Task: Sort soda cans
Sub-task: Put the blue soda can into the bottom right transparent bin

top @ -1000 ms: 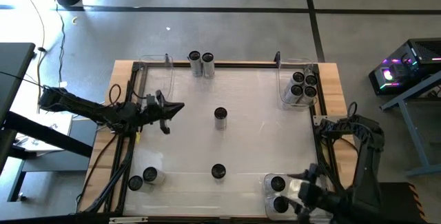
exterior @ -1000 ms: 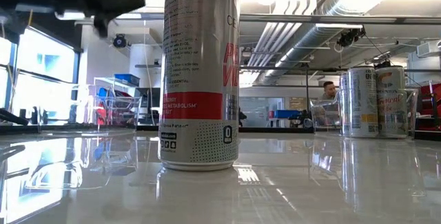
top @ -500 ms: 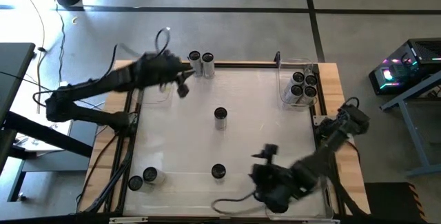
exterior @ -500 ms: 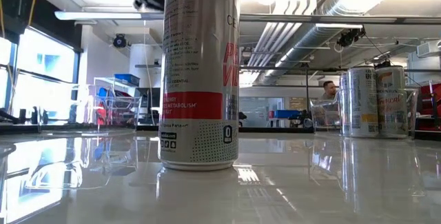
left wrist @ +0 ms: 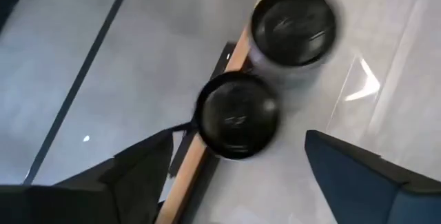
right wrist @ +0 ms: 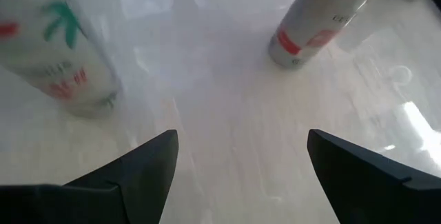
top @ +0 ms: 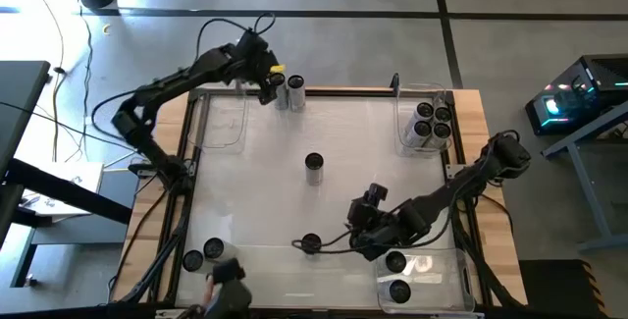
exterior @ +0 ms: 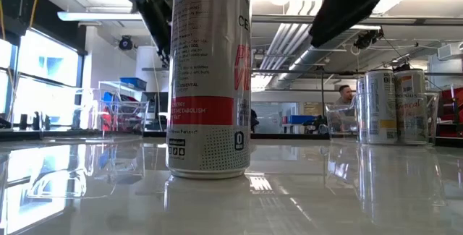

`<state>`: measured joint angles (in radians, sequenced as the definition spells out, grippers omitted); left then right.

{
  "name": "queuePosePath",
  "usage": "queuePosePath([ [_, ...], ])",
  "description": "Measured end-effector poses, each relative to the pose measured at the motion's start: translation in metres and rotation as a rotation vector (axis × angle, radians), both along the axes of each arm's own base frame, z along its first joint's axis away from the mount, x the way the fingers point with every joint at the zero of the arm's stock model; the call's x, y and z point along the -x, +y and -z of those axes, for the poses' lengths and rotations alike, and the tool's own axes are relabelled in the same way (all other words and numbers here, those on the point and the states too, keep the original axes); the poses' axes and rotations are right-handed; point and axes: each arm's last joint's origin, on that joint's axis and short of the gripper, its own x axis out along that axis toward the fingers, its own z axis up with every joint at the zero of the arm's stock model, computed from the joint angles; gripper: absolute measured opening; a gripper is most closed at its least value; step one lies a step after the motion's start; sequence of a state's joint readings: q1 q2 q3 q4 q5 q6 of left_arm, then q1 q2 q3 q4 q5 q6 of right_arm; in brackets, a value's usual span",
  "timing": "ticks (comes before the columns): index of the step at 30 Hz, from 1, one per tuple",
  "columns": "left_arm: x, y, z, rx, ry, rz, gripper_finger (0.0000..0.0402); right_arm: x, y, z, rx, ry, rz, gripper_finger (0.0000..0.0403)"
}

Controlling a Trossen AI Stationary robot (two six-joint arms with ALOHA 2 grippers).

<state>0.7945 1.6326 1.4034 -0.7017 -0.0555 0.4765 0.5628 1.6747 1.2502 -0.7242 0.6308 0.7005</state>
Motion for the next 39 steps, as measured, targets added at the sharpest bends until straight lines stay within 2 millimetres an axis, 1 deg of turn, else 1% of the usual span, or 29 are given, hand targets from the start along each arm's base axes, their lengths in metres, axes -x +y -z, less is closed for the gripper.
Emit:
queuePosePath([
  [3,-0.002,0.013,0.013,0.011,0.050,0.016,0.0345,-0.001,0.002,0.001,-0.018,-0.041,-0.002,0.0319],
  [6,-0.003,0.019,0.024,0.026,0.082,0.033,0.0351,-0.002,0.003,0.002,-0.029,-0.060,-0.002,0.0319],
  [17,-0.013,0.030,0.045,0.041,0.082,0.037,0.0352,-0.003,0.004,0.002,-0.043,-0.081,0.012,0.0318],
  [21,-0.015,0.030,0.044,0.042,0.067,0.027,0.0351,-0.003,0.005,0.002,-0.049,-0.086,0.017,0.0319],
  [31,-0.011,0.027,0.030,0.007,0.036,0.023,0.0351,-0.003,0.005,0.002,-0.049,-0.084,0.017,0.0318],
  [35,-0.013,0.029,0.031,-0.021,0.042,0.062,0.0351,-0.003,0.005,0.002,-0.049,-0.084,0.017,0.0318],
  [39,-0.018,0.033,0.037,-0.038,0.034,0.087,0.0351,-0.003,0.005,0.002,-0.049,-0.084,0.017,0.0318],
])
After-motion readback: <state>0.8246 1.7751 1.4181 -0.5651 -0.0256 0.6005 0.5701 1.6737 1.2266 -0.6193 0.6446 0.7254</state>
